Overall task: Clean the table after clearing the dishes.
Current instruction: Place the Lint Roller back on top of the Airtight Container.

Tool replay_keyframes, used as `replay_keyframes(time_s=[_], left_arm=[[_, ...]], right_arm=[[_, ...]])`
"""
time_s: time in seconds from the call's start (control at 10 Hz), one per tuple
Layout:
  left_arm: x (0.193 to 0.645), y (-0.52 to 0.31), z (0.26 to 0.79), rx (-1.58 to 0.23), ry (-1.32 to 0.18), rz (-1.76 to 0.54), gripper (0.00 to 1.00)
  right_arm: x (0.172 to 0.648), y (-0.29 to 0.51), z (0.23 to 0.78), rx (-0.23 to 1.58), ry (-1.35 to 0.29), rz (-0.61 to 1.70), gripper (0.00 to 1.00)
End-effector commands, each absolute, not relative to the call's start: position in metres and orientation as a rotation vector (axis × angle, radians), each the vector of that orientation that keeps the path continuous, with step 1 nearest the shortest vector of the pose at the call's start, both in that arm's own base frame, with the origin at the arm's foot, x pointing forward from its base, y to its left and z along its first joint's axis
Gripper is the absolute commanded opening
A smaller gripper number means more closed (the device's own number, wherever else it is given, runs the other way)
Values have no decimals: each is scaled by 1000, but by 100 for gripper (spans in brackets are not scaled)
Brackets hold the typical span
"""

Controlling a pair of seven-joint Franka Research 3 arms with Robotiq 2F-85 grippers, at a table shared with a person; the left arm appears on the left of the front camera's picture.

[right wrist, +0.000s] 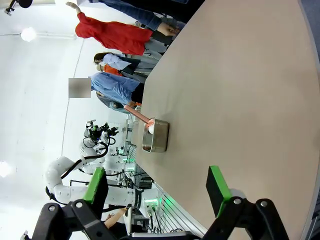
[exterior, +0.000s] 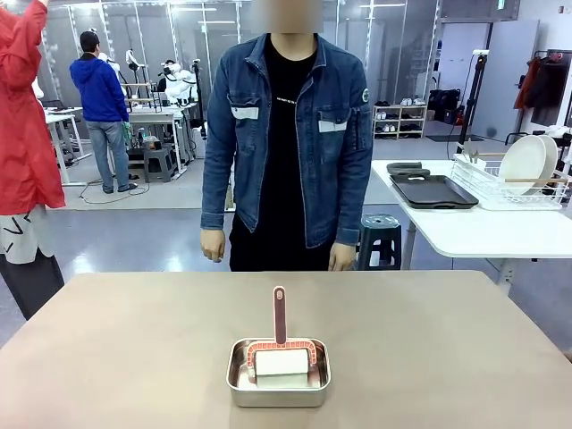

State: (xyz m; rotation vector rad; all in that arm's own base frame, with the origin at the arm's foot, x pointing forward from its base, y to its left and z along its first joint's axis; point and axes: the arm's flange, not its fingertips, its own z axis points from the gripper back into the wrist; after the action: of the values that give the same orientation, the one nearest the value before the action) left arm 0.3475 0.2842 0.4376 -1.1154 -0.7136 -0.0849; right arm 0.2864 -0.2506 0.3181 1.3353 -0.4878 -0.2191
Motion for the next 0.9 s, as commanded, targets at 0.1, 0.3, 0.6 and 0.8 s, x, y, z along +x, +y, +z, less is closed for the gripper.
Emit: replay_keyframes(time_s=[0.1, 0.3, 0.6, 0.8], left_arm=[[343, 286, 440, -1105, -705, -93, 100], [343, 286, 440, -1105, -705, -93, 100], [343, 286, 440, -1105, -705, -93, 100], [343, 286, 440, -1105, -705, -93, 100]], right_arm=[[288, -251, 321, 1338, -489, -211, 100], [288, -251, 321, 1338, -489, -211, 100], [288, -251, 321, 1338, -489, -211, 100], [288, -251, 321, 1338, -489, -211, 100]])
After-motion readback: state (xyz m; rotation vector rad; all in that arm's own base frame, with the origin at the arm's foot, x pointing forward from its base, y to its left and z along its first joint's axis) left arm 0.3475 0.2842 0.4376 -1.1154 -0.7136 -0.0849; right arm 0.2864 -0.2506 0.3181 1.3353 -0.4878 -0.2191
